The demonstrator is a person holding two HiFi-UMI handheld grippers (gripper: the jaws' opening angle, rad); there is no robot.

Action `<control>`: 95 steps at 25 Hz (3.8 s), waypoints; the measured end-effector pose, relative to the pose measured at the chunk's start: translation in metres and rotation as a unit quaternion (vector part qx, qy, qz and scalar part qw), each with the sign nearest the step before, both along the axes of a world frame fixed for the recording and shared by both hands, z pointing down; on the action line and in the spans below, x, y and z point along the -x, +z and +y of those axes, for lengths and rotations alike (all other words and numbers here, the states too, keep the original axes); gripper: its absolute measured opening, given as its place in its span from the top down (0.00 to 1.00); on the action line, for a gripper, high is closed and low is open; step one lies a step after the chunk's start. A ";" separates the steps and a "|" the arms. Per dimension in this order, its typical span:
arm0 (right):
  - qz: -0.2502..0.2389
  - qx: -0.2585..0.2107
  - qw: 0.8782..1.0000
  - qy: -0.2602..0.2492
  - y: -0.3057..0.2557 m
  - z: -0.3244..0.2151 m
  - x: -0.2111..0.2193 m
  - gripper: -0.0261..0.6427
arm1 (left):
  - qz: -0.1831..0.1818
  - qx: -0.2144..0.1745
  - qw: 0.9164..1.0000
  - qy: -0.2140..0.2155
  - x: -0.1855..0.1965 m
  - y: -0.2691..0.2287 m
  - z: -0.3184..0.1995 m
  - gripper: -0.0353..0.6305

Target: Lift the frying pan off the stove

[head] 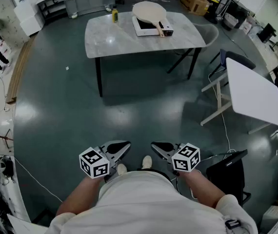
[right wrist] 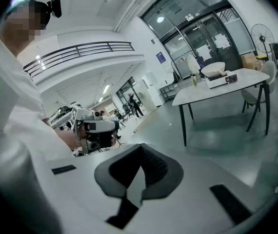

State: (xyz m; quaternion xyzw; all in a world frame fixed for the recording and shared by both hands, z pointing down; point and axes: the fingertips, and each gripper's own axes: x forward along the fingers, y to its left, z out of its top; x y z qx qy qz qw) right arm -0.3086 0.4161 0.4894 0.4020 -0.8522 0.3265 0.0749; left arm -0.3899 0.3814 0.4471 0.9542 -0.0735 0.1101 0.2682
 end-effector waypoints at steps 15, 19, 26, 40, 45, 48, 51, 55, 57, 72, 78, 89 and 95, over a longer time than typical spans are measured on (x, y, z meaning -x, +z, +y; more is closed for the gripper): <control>0.013 -0.009 1.000 0.005 0.007 0.026 -0.136 0.95 | 0.014 -0.025 0.999 -0.027 -0.141 -0.016 -0.013 0.92; -0.003 -0.008 0.999 0.031 0.008 0.027 -0.168 0.93 | 0.003 -0.019 0.999 -0.030 -0.169 -0.010 -0.024 0.92; -0.032 0.011 0.995 0.091 0.025 -0.011 -0.234 0.87 | 0.003 -0.013 1.000 0.005 -0.239 0.003 -0.065 0.92; 0.018 0.005 0.991 0.130 -0.028 -0.179 -0.374 0.87 | 0.072 0.019 0.996 0.048 -0.390 -0.024 -0.211 0.91; 0.017 0.028 0.994 0.109 -0.023 -0.224 -0.395 0.87 | 0.080 0.015 0.996 0.028 -0.398 -0.030 -0.253 0.91; 0.008 0.037 0.995 0.089 -0.015 -0.256 -0.400 0.87 | 0.079 0.026 0.996 -0.014 -0.384 -0.024 -0.283 0.91; -0.003 0.033 0.997 0.066 -0.015 -0.288 -0.401 0.87 | 0.071 0.039 0.995 -0.053 -0.374 -0.015 -0.311 0.89; -0.025 0.035 0.998 0.036 -0.007 -0.334 -0.413 0.86 | 0.065 0.043 0.993 -0.087 -0.374 -0.009 -0.351 0.82; -0.037 0.040 0.998 0.021 -0.001 -0.361 -0.423 0.86 | 0.064 0.047 0.991 -0.107 -0.378 -0.007 -0.376 0.80; -0.085 0.079 0.988 -0.099 0.018 -0.560 -0.513 0.83 | -0.012 0.059 0.979 -0.197 -0.451 0.013 -0.522 0.70; -0.123 0.115 0.977 -0.132 0.040 -0.629 -0.506 0.77 | -0.006 0.103 0.964 -0.244 -0.444 0.034 -0.571 0.63; -0.208 0.163 0.956 -0.128 0.051 -0.738 -0.451 0.63 | 0.014 0.175 0.960 -0.219 -0.442 0.076 -0.635 0.56; -0.234 0.201 0.944 -0.119 0.073 -0.781 -0.424 0.55 | 0.027 0.216 0.956 -0.197 -0.448 0.099 -0.655 0.53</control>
